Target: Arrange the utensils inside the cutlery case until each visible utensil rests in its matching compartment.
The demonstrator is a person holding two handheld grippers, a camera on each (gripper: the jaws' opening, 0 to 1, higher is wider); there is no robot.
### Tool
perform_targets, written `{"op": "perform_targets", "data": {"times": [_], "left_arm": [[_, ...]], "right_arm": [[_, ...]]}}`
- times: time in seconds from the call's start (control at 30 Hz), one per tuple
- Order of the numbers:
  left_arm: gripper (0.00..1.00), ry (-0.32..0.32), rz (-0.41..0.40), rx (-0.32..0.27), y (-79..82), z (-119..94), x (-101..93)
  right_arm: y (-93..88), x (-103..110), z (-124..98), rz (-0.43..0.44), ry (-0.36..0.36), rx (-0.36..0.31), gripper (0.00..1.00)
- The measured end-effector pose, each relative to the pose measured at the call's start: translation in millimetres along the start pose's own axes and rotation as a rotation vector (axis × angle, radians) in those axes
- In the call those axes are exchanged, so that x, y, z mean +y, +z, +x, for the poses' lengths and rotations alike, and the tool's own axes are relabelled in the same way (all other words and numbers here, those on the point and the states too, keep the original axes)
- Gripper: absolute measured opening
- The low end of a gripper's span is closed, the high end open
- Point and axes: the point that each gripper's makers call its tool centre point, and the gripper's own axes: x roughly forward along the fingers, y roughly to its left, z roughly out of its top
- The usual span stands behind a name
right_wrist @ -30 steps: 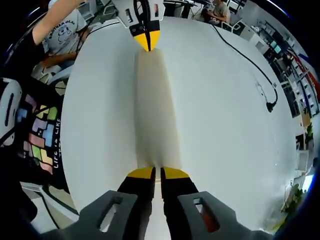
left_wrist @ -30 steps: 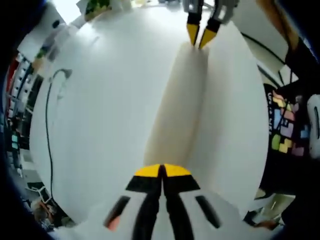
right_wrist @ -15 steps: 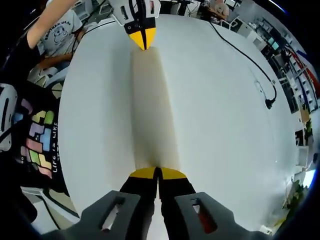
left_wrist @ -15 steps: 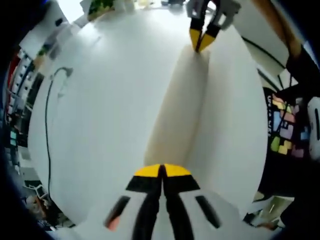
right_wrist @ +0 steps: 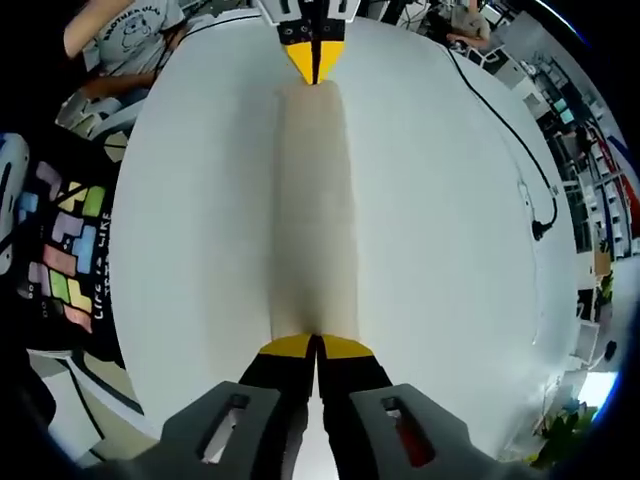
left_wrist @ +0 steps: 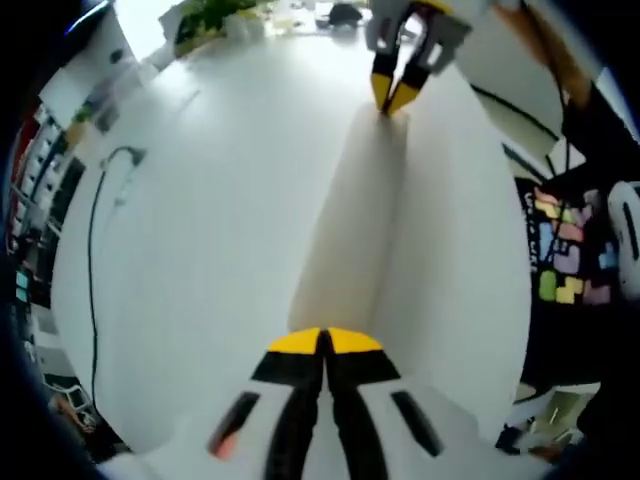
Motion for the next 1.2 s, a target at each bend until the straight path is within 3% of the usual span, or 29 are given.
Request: {"op": "perform_targets", "data": {"times": [0.1, 0.17, 0.2, 0.27, 0.4, 0.53, 0.6, 0.7, 0.83, 1.03, 1.2], "left_arm": [[0.01, -0.006, 0.011, -0.006, 2.9, 1, 1.4], [0.04, -0.011, 0.083, 0.001, 5.8, 1, 2.7], [0.06, -0.016, 0.115, 0.001, 7.2, 1, 2.1], [0.11, -0.042, 0.081, -0.052, 18.0, 0, -2.1], [0.33, -0.038, 0.144, -0.062, 30.1, -5, -6.2], [0.68, -0.013, 0.180, -0.006, 28.1, 2, -7.7], [0.76, 0.000, 0.173, 0.036, 21.8, 7, -5.5], [0.77, -0.018, 0.121, 0.098, 9.2, 14, -5.7], [0.76, -0.029, 0.103, 0.101, 3.3, 21, -2.3], [0.71, -0.041, 0.098, 0.112, -5.0, 27, -2.3], [0.66, -0.057, 0.079, 0.100, -2.1, 31, -7.0]], "right_arm": [[-2.2, -4, -2, 0.036, 0.012, -0.020, 0.03], [-2.7, -7, -6, 0.021, 0.002, -0.015, 0.17], [-3.3, -7, -9, 0.019, 0.008, -0.014, 0.19], [1.3, -6, -14, 0.047, 0.016, -0.049, 0.21], [3.0, 0, -19, 0.022, 0.026, -0.081, 0.32], [1.7, 4, -12, -0.007, 0.020, -0.078, 0.44], [1.3, 4, -7, -0.010, 0.019, -0.082, 0.49], [0.0, 8, 0, -0.028, 0.037, -0.085, 0.50], [-1.3, 5, 7, -0.036, 0.038, -0.097, 0.52], [-0.3, 3, 17, -0.005, 0.063, -0.097, 0.47], [3.0, 8, 23, -0.006, 0.076, -0.094, 0.45]]}}
